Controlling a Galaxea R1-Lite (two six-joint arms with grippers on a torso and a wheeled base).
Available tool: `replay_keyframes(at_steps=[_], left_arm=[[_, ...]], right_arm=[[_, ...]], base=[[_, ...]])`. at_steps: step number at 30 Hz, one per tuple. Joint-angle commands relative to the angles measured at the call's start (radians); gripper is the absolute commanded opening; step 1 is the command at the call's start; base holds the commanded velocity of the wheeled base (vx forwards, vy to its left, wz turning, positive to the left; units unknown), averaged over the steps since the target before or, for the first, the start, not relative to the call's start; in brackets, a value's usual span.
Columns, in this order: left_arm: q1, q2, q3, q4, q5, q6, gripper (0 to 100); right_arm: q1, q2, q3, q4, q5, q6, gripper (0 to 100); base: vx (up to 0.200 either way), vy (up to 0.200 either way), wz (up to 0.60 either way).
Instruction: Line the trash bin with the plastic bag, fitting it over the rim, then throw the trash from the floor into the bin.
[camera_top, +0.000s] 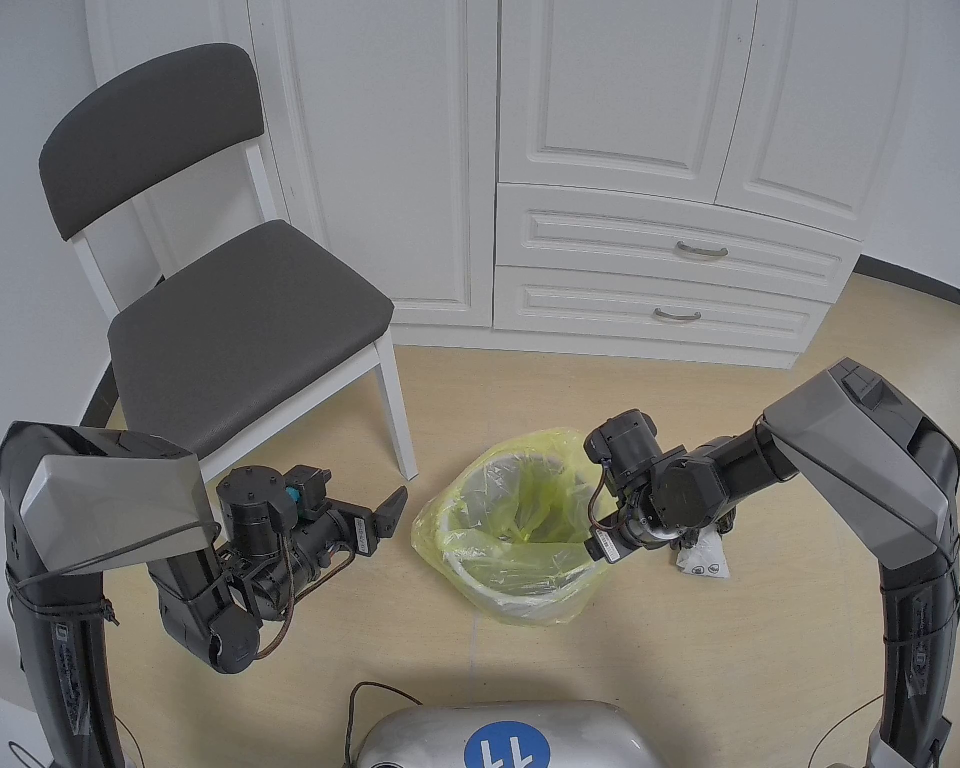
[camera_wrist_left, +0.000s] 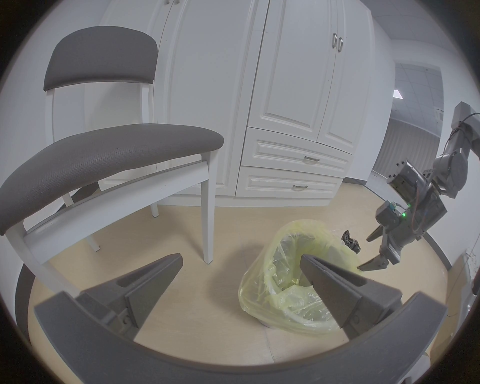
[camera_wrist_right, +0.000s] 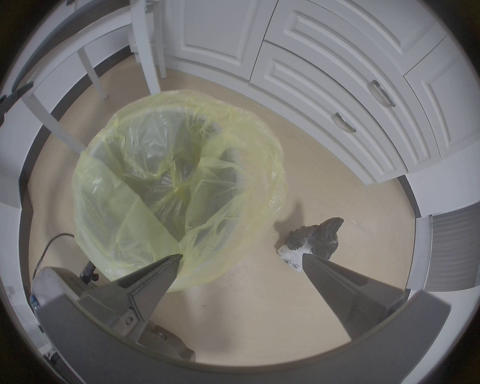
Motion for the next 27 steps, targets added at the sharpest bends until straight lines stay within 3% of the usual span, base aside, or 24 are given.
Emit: replay_keyframes(at_steps=[1, 7, 10, 27], left_arm=[[-0.002, 0.002, 0.000, -0.001, 0.001, -0.001, 100], [-0.002, 0.003, 0.000, -0.001, 0.001, -0.001, 100], [-0.002, 0.003, 0.000, -0.001, 0.001, -0.001, 100], [0.000, 0.008, -0.004, -0.001, 0.001, -0.001, 100]], right_arm=[[-0.001, -0.028, 0.071, -0.001, 0.000, -0.003, 100], [0.002, -0.019, 0.129, -0.022, 0.003, -0.002, 100], [0.005, -0.010, 0.163, -0.106, 0.008, -0.002, 100], [0.005, 0.105, 0.120, -0.162, 0.001, 0.005, 100]], base=[[0.000, 0.000, 0.00], [0.000, 0.000, 0.00], [0.000, 0.000, 0.00], [0.000, 0.000, 0.00]])
